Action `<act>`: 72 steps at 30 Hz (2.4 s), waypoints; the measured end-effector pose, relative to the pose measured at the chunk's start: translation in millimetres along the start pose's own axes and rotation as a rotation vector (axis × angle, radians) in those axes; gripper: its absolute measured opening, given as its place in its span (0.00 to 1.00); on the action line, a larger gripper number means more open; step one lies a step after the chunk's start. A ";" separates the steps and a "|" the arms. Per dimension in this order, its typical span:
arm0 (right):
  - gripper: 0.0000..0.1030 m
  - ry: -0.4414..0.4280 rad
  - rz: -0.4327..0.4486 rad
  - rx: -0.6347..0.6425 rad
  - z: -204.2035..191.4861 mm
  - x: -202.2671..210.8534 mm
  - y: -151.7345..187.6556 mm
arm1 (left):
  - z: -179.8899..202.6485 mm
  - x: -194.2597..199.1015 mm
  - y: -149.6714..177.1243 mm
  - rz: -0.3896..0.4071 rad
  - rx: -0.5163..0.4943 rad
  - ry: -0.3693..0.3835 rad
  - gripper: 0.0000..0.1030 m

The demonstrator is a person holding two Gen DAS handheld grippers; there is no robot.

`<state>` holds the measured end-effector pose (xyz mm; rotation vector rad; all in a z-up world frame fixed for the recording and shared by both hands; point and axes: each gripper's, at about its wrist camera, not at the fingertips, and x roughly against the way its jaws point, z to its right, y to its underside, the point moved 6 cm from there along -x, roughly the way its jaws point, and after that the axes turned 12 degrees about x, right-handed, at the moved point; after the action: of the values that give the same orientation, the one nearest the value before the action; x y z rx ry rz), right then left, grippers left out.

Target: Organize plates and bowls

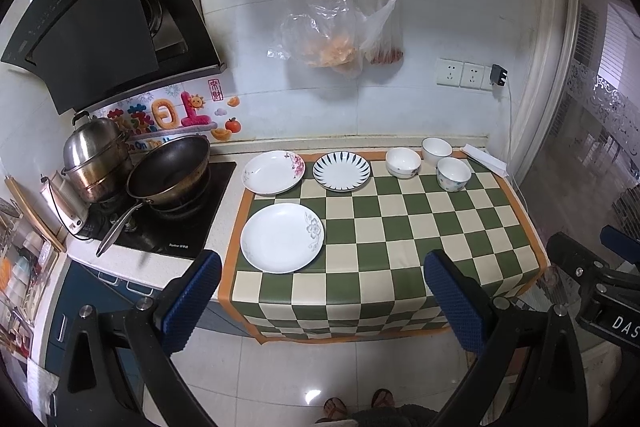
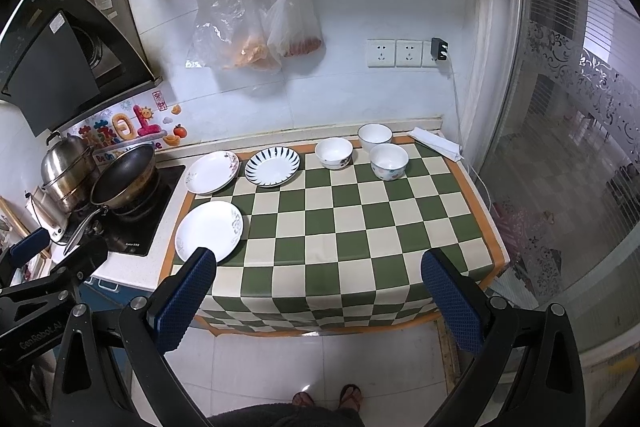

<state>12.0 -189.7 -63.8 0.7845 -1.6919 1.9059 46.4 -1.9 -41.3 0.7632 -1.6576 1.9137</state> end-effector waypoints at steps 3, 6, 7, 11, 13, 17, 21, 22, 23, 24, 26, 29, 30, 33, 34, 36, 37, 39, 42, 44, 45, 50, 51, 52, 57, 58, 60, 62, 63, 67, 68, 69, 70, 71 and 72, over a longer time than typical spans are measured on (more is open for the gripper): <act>1.00 0.001 0.002 0.000 -0.2 -0.4 0.0 | 0.2 -0.2 -0.4 0.000 0.001 0.000 1.00; 1.00 -0.001 -0.001 0.000 0.6 -0.9 -0.9 | -2.9 -1.1 -1.4 0.000 0.001 0.001 1.00; 1.00 -0.002 -0.002 -0.001 0.9 -0.6 -1.0 | -3.1 -1.1 -1.7 0.001 0.001 0.001 1.00; 1.00 -0.005 -0.004 0.003 -0.4 -0.8 -0.5 | -5.9 -1.8 -5.8 -0.003 0.006 0.002 1.00; 1.00 -0.008 -0.006 0.006 -1.3 -0.8 -0.3 | -6.9 -1.6 -7.1 -0.003 0.009 0.002 1.00; 1.00 -0.009 -0.003 0.007 -2.7 1.2 0.5 | -7.2 -1.4 -6.9 0.004 0.009 0.002 1.00; 1.00 -0.008 -0.002 0.006 -3.0 1.8 -0.6 | -7.6 -1.0 -7.4 0.008 0.010 0.002 1.00; 1.00 -0.008 -0.001 0.006 -2.7 1.4 -2.1 | -7.6 -0.9 -8.1 0.009 0.011 0.003 1.00; 1.00 -0.007 0.000 0.007 -3.5 1.9 -2.4 | -8.4 -0.3 -7.6 0.010 0.011 0.004 1.00; 1.00 -0.009 -0.001 0.007 -3.6 2.0 -2.2 | -8.4 -0.5 -7.9 0.010 0.011 0.002 1.00; 1.00 -0.008 0.000 0.006 -3.5 2.2 -2.1 | -8.9 -0.2 -8.3 0.010 0.012 0.003 1.00; 1.00 -0.010 0.000 0.006 -3.3 2.7 -2.4 | -9.0 -0.3 -8.4 0.010 0.011 0.002 1.00; 1.00 -0.009 0.001 0.005 -3.5 2.7 -2.6 | -8.9 -0.2 -8.2 0.010 0.012 0.003 1.00; 1.00 -0.009 0.003 0.005 -4.7 3.4 -2.8 | -8.8 -0.2 -8.2 0.012 0.012 0.002 1.00; 1.00 -0.008 0.003 0.006 -4.8 3.5 -3.1 | -8.7 -0.1 -7.8 0.012 0.011 0.001 1.00; 1.00 -0.012 0.003 0.004 -5.3 4.2 -3.2 | -8.4 0.6 -10.4 0.015 0.011 0.001 1.00; 1.00 -0.012 0.001 0.006 -6.0 4.5 -5.2 | -8.5 0.6 -11.7 0.017 0.012 0.002 1.00; 1.00 -0.011 0.002 0.007 -7.7 5.8 -6.2 | -7.8 3.5 -14.1 0.021 0.013 0.002 1.00; 1.00 -0.011 0.002 0.007 -7.2 5.3 -5.0 | -7.5 3.4 -13.9 0.019 0.013 0.002 1.00; 1.00 -0.011 0.001 0.007 -7.4 5.2 -5.1 | -7.3 3.7 -14.9 0.018 0.014 0.005 1.00; 1.00 -0.009 0.001 0.008 -8.6 6.2 -5.7 | -7.2 3.7 -15.6 0.018 0.016 0.005 1.00; 1.00 -0.010 0.004 0.007 -8.1 5.7 -5.2 | -7.3 2.9 -15.5 0.021 0.019 0.005 1.00; 1.00 -0.012 0.006 0.007 -9.7 6.1 -6.2 | -7.4 3.0 -14.8 0.022 0.019 0.005 1.00; 1.00 -0.014 0.006 0.008 -11.3 5.4 -7.6 | -7.7 2.1 -16.8 0.025 0.021 0.005 1.00; 1.00 -0.044 0.035 -0.019 -19.0 -11.8 -14.8 | -22.7 -19.7 -23.1 0.062 0.030 -0.028 1.00; 1.00 -0.051 0.040 -0.021 -20.8 -18.5 -16.0 | -29.5 -28.8 -24.6 0.065 0.035 -0.037 1.00; 1.00 -0.086 0.044 -0.014 -31.0 -44.7 -17.6 | -49.6 -54.9 -28.4 0.054 0.057 -0.067 1.00; 1.00 -0.119 0.012 -0.019 -41.9 -76.4 -15.1 | -70.4 -87.9 -30.1 0.017 0.078 -0.097 1.00; 1.00 -0.152 -0.031 -0.035 -50.0 -100.9 -12.8 | -79.9 -103.5 -30.2 -0.007 0.082 -0.113 1.00; 1.00 -0.256 -0.142 -0.084 -76.9 -179.9 -6.7 | -119.4 -174.7 -22.7 -0.137 0.127 -0.151 1.00; 1.00 -0.275 -0.164 -0.088 -83.4 -196.7 -4.7 | -129.9 -198.7 -20.0 -0.193 0.145 -0.153 1.00; 1.00 -0.301 -0.204 -0.095 -91.9 -223.3 -5.4 | -139.3 -215.1 -15.3 -0.230 0.161 -0.161 0.99; 1.00 -0.312 -0.226 -0.095 -97.6 -240.4 -4.1 | -148.8 -231.8 -10.8 -0.269 0.175 -0.177 0.99; 1.00 -0.329 -0.249 -0.096 -103.5 -260.3 -4.6 | -157.1 -250.4 -6.1 -0.318 0.195 -0.179 0.97; 1.00 -0.344 -0.274 -0.097 -111.5 -285.9 -6.7 | -164.7 -268.7 -1.7 -0.359 0.213 -0.181 0.94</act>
<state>212.1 -70.9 -263.9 1.2907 -1.7468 1.5575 226.3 159.9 -243.3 1.2587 -1.3136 1.8190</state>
